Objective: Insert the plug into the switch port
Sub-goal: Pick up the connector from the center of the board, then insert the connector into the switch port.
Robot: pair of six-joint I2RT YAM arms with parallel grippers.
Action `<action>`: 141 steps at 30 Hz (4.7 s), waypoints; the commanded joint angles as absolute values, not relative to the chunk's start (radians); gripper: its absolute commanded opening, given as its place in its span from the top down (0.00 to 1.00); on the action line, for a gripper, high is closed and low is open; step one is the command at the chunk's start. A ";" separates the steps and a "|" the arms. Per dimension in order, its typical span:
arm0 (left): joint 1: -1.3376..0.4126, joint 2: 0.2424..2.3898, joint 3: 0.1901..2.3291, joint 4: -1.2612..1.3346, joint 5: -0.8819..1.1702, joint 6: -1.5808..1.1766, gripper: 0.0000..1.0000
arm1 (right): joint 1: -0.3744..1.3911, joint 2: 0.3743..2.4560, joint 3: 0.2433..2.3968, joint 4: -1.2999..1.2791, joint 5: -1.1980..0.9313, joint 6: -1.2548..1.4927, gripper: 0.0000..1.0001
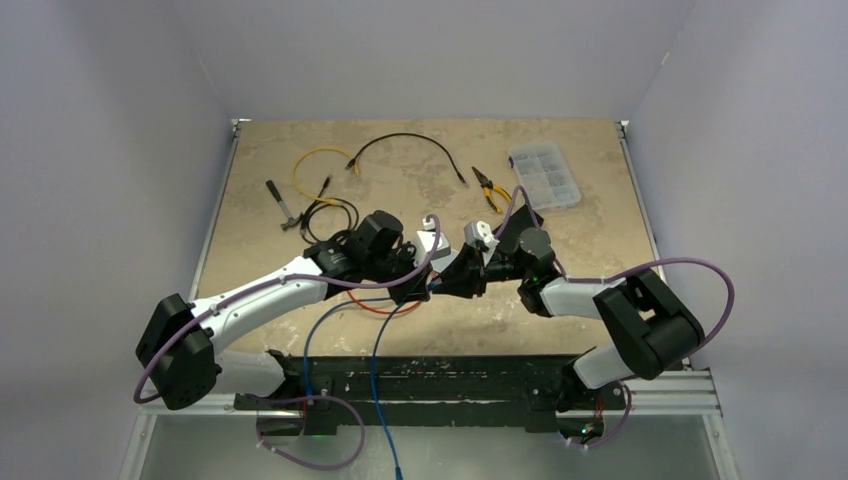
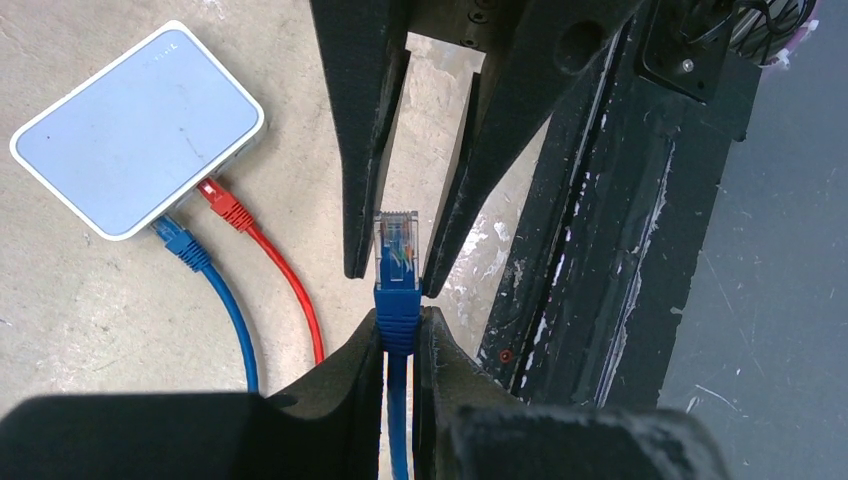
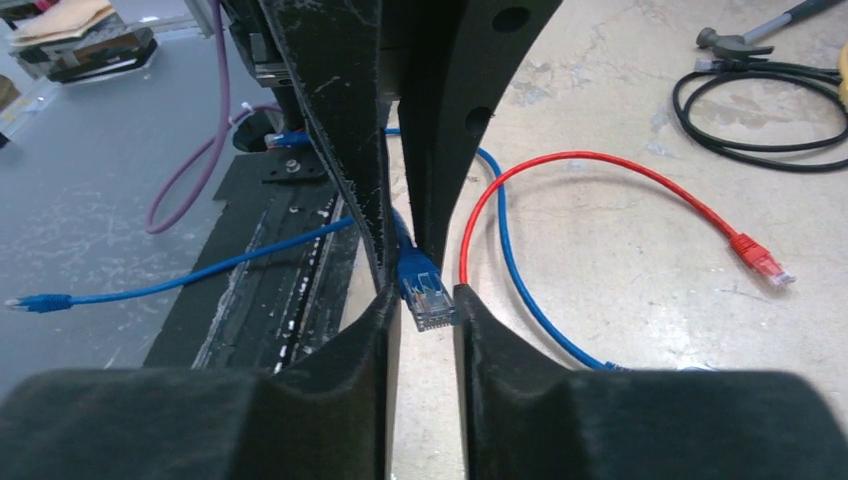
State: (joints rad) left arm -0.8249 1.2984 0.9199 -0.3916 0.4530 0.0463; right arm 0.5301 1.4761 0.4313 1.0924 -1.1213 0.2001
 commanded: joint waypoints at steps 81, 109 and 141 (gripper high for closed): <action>-0.847 1.247 0.268 1.057 0.518 -0.574 0.86 | 0.449 1.607 0.293 2.048 -1.174 0.793 1.00; -0.849 1.336 0.272 1.083 0.532 -0.578 0.71 | 0.446 1.599 0.291 2.048 -1.178 0.797 1.00; -1.025 1.243 0.414 0.470 -0.030 -0.281 1.00 | 0.327 1.658 0.338 1.676 -0.997 0.814 0.40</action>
State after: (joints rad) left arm -0.9745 1.1984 0.3443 0.5346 0.1246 -0.3462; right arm 0.3367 1.7020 0.2916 1.5173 -1.0805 0.8776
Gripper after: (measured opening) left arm 0.069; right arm 0.590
